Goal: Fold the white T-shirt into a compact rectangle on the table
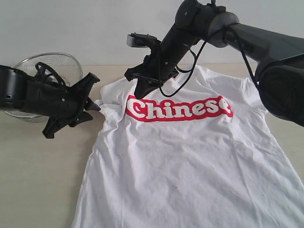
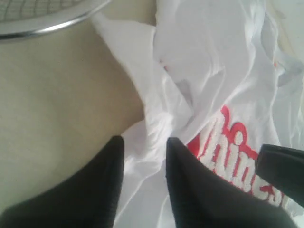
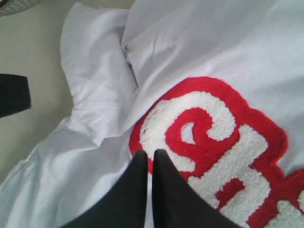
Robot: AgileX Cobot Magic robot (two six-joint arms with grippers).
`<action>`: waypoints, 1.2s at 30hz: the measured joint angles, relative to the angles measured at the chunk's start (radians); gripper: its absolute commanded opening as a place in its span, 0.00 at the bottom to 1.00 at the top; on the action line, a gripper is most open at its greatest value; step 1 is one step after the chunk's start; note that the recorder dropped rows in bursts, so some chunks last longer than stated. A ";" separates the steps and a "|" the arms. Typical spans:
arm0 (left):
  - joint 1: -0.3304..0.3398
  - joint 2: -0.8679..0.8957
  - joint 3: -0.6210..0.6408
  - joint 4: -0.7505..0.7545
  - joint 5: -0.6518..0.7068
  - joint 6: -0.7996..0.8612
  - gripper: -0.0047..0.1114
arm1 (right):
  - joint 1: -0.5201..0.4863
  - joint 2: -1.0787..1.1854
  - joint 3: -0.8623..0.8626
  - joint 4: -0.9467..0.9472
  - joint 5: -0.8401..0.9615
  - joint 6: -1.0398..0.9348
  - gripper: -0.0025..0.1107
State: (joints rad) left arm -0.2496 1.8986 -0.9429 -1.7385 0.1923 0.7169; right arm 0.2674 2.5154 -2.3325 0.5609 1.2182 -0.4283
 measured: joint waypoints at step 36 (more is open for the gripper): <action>0.000 0.172 -0.235 -0.004 -0.078 -0.062 0.47 | 0.000 0.000 0.000 0.047 0.000 -0.011 0.02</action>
State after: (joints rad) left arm -0.2496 2.0705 -1.1782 -1.7423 0.1139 0.6551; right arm 0.2674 2.5154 -2.3325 0.6081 1.2182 -0.4398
